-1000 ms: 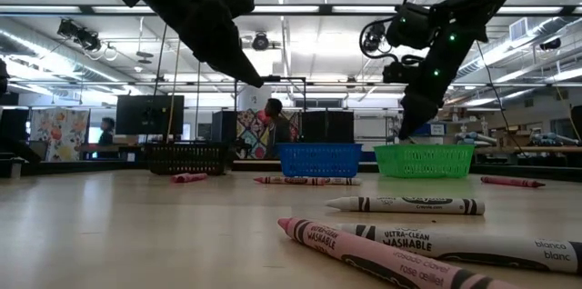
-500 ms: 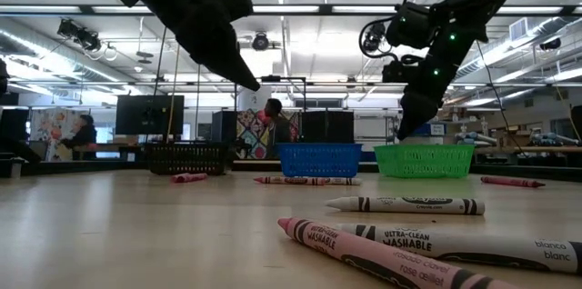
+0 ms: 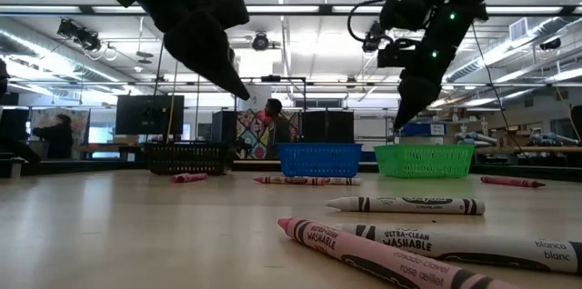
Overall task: Sort crayons
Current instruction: Put the white crayon into the green bin
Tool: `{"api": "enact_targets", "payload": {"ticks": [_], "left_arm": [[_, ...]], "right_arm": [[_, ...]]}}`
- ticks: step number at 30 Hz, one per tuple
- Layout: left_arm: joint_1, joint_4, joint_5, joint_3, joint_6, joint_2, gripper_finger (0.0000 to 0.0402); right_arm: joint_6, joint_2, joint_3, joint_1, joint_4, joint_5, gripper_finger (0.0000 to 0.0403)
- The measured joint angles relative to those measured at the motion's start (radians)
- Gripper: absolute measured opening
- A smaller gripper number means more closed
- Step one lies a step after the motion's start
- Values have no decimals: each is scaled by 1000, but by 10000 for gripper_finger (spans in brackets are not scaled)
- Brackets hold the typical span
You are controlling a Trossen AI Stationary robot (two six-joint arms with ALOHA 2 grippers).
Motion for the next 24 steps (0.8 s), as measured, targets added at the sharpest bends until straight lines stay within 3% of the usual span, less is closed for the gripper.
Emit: {"api": "enact_targets", "payload": {"ticks": [12, 24], "left_arm": [[0, -57, 0, 0, -35, 0, 112], [0, -56, 0, 0, -35, 0, 112]], "right_arm": [[288, 0, 77, 227, -296, -88, 79], [596, 0, 77, 478, -381, -267, 79]]}}
